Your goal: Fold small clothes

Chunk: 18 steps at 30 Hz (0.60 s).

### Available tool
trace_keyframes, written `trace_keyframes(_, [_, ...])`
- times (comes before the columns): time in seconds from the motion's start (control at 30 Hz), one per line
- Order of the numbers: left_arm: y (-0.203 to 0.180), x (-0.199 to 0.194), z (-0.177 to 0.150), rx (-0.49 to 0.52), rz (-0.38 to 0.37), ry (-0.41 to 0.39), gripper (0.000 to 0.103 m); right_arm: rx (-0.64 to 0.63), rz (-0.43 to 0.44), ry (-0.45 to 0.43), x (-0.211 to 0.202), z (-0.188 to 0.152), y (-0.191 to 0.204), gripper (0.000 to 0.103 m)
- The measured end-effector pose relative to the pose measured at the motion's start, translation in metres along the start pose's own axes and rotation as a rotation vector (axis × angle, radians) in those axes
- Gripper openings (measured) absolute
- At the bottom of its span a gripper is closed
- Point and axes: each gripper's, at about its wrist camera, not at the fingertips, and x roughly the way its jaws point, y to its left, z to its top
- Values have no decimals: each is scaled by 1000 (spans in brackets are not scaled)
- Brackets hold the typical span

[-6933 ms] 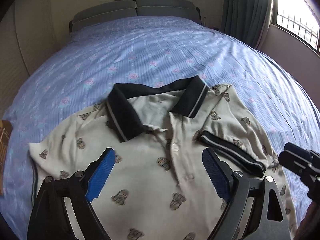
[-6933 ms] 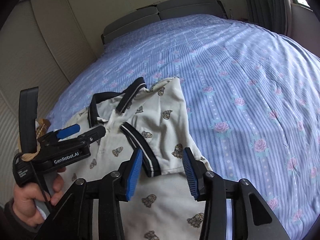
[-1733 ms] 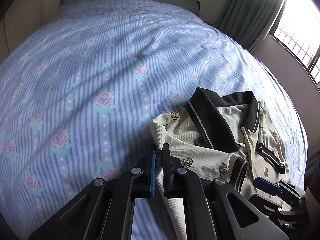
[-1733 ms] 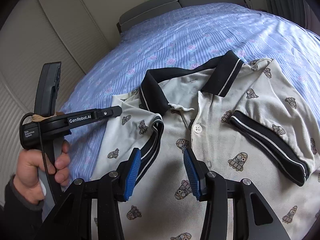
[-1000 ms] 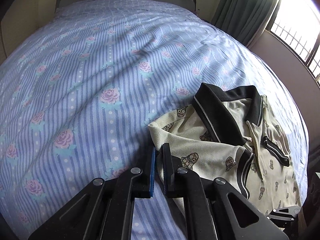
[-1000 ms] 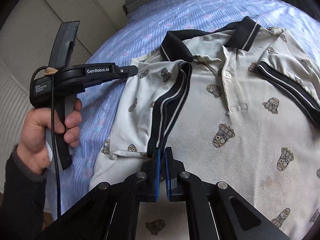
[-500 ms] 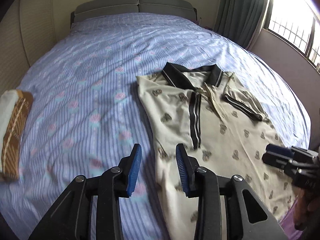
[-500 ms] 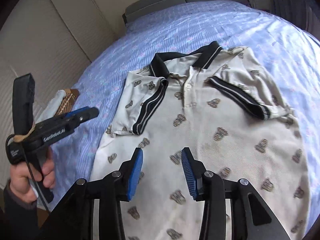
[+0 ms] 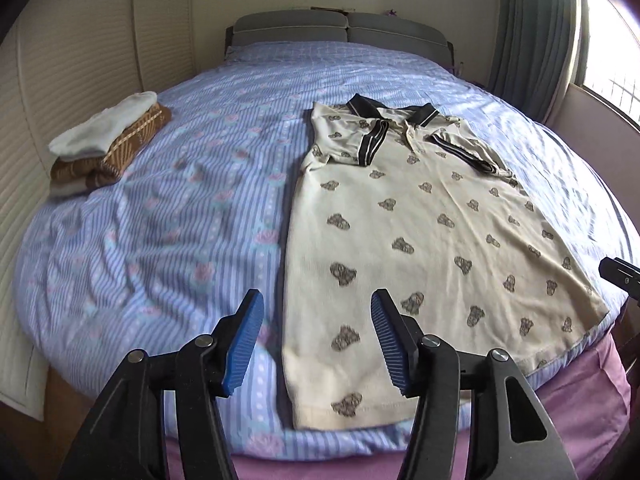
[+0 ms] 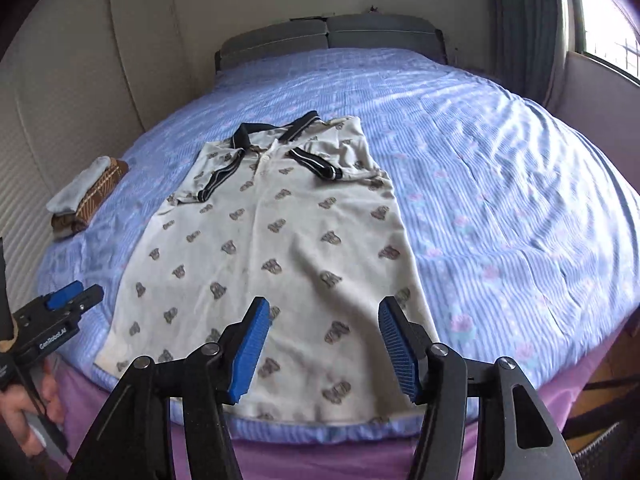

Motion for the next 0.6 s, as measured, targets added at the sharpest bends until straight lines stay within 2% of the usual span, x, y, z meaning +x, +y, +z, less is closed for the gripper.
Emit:
trace_keyframes(0.13, [-2, -1, -17, -7, 66, 17, 55, 25, -37, 17, -4, -19, -16, 58])
trace_keyframes(0.33, [10, 5, -26, -68, 72, 55, 55, 77, -110, 47, 1, -39, -36, 58])
trace_keyframes(0.6, [17, 15, -36, -119, 39, 122, 55, 110, -135, 66, 6, -45, -44, 58])
